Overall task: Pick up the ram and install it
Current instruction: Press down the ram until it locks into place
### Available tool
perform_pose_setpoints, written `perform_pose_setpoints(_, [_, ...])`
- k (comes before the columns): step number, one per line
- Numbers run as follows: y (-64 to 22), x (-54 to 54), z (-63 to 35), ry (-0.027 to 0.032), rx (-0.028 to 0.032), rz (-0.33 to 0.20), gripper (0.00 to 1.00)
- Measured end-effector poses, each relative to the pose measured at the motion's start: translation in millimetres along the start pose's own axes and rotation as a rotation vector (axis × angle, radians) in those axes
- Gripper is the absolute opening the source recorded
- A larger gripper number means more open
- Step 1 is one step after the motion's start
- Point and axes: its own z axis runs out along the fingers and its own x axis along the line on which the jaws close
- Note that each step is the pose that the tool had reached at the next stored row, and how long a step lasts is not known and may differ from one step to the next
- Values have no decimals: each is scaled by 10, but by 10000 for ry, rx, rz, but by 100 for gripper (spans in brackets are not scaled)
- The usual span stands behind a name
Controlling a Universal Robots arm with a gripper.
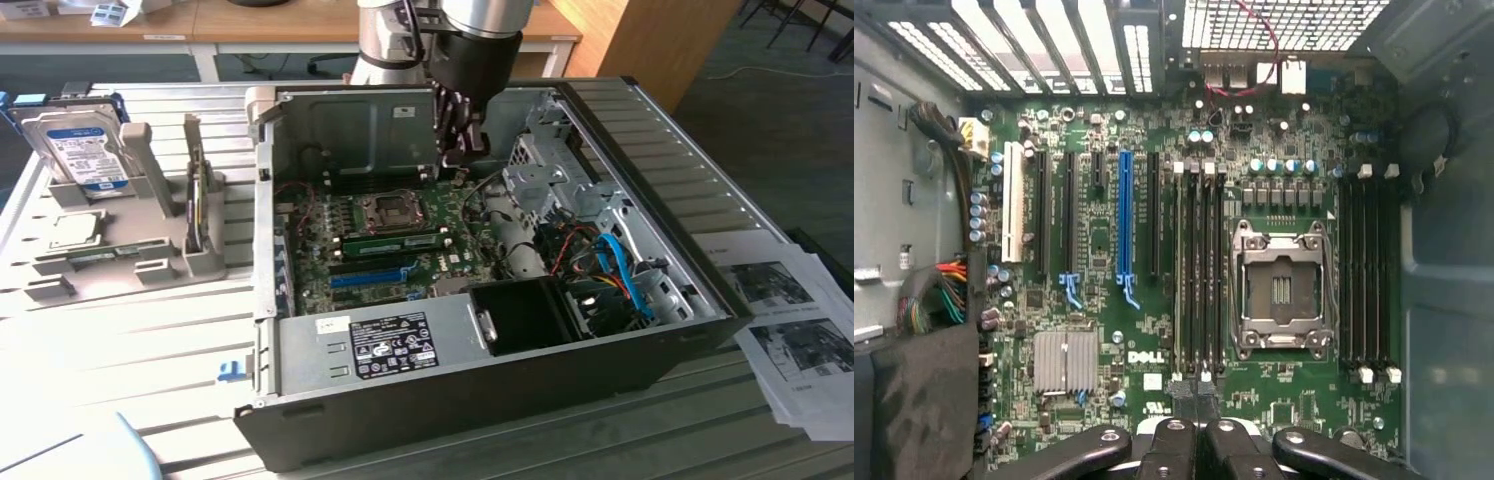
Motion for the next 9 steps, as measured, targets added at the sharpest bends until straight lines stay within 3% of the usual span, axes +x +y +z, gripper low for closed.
perform_pose_setpoints(9, [-36, -1, 2, -2, 0, 0, 9])
